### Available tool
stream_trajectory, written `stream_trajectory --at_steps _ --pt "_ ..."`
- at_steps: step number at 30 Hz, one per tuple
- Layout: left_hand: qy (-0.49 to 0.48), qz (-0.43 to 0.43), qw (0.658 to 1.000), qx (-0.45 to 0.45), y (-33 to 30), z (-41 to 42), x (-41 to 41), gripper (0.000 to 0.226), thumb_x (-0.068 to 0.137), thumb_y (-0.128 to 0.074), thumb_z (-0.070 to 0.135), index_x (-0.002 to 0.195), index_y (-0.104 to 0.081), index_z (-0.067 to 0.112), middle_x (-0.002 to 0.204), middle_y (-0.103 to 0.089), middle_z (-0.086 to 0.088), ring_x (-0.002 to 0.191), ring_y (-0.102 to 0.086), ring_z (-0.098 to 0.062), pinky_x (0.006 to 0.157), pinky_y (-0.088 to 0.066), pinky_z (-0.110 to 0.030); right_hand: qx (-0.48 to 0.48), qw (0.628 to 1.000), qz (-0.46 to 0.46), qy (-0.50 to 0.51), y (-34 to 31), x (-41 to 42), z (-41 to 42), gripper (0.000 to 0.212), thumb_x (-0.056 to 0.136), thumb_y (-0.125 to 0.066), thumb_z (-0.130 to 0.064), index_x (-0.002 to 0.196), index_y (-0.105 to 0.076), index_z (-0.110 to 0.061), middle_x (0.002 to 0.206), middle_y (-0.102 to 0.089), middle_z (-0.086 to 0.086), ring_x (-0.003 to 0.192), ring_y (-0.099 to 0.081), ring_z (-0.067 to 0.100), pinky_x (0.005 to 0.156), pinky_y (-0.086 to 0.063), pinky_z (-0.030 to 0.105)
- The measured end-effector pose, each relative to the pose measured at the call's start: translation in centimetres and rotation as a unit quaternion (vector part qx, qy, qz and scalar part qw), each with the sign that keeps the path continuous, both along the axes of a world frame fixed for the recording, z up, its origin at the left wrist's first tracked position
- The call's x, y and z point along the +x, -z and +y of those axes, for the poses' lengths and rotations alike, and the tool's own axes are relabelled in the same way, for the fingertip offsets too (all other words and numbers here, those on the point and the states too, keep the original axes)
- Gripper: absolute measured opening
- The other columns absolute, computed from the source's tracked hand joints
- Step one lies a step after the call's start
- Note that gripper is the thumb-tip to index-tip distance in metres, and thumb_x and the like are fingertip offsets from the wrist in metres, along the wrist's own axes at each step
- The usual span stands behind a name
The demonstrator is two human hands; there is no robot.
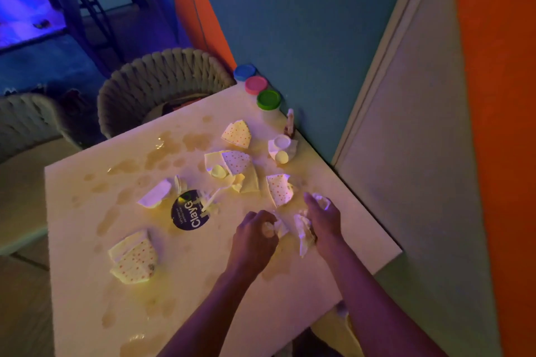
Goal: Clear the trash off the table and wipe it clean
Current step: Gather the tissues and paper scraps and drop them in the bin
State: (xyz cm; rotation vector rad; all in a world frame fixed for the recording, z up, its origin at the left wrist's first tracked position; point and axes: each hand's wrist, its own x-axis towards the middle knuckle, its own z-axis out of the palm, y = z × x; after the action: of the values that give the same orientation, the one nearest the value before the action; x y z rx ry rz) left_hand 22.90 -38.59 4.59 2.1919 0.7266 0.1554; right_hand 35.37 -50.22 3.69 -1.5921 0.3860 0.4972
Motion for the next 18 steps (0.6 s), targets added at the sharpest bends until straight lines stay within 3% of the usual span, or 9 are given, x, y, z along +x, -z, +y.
stream_trajectory --at_steps 4,9,11,13,15,18 --pt "0.082 -0.006 0.997 -0.009 -0.1 -1.8 -0.7 0.033 0.071 -0.074 0.014 0.097 -0.068 0.033 0.098 -0.062 0.011 0.082 -0.062 -0.012 0.072 -0.046 -0.023 0.011 0.999 0.020 0.039 -0.1 -3.7 -3.6 0.036 0.079 -0.080 -0.040 0.096 -0.068 -0.011 0.055 -0.063 0.001 0.054 -0.056 0.021 0.065 -0.052 0.038" --pt "0.185 -0.013 0.983 -0.021 0.2 -5.4 -1.9 0.032 0.071 -0.079 0.021 0.098 -0.066 0.033 0.097 -0.063 0.007 0.078 -0.063 -0.014 0.071 -0.053 -0.029 -0.031 0.993 0.019 0.115 -0.5 -7.5 -8.6 0.040 0.074 -0.077 -0.057 0.085 -0.066 -0.020 0.064 -0.070 0.006 0.060 -0.065 0.023 0.072 -0.057 0.043" --pt "0.218 -0.016 0.976 -0.006 0.2 -7.3 -2.4 0.031 0.072 -0.079 0.025 0.099 -0.067 0.031 0.098 -0.061 0.007 0.081 -0.062 -0.015 0.072 -0.052 -0.029 -0.030 0.986 0.036 0.159 -0.9 -9.0 -11.0 0.050 0.072 -0.076 -0.061 0.088 -0.068 -0.014 0.064 -0.068 0.008 0.056 -0.066 0.020 0.059 -0.057 0.036" --pt "0.255 -0.020 0.967 0.013 0.1 -9.3 -2.7 0.029 0.073 -0.079 0.026 0.099 -0.067 0.029 0.098 -0.061 0.006 0.081 -0.061 -0.016 0.070 -0.051 -0.029 -0.017 0.976 0.060 0.210 -1.5 -10.6 -13.5 0.045 0.079 -0.074 -0.054 0.082 -0.065 -0.011 0.061 -0.065 0.007 0.049 -0.064 0.012 0.045 -0.049 0.020" --pt "0.289 -0.022 0.957 0.023 0.3 -10.8 -2.7 0.028 0.073 -0.079 0.025 0.099 -0.067 0.027 0.097 -0.061 0.005 0.080 -0.062 -0.018 0.067 -0.048 -0.026 -0.009 0.967 0.076 0.245 -1.8 -12.0 -15.9 0.043 0.085 -0.069 -0.053 0.080 -0.064 -0.010 0.063 -0.063 0.006 0.051 -0.062 0.013 0.040 -0.043 0.014" --pt "0.342 -0.008 0.939 0.039 0.4 -13.4 -2.8 0.030 0.075 -0.078 0.028 0.102 -0.066 0.028 0.101 -0.061 0.005 0.083 -0.064 -0.019 0.067 -0.044 -0.024 0.015 0.953 0.099 0.286 -1.4 -14.0 -19.7 0.044 0.087 -0.065 -0.055 0.090 -0.067 -0.011 0.076 -0.066 0.006 0.058 -0.062 0.017 0.043 -0.045 0.017"
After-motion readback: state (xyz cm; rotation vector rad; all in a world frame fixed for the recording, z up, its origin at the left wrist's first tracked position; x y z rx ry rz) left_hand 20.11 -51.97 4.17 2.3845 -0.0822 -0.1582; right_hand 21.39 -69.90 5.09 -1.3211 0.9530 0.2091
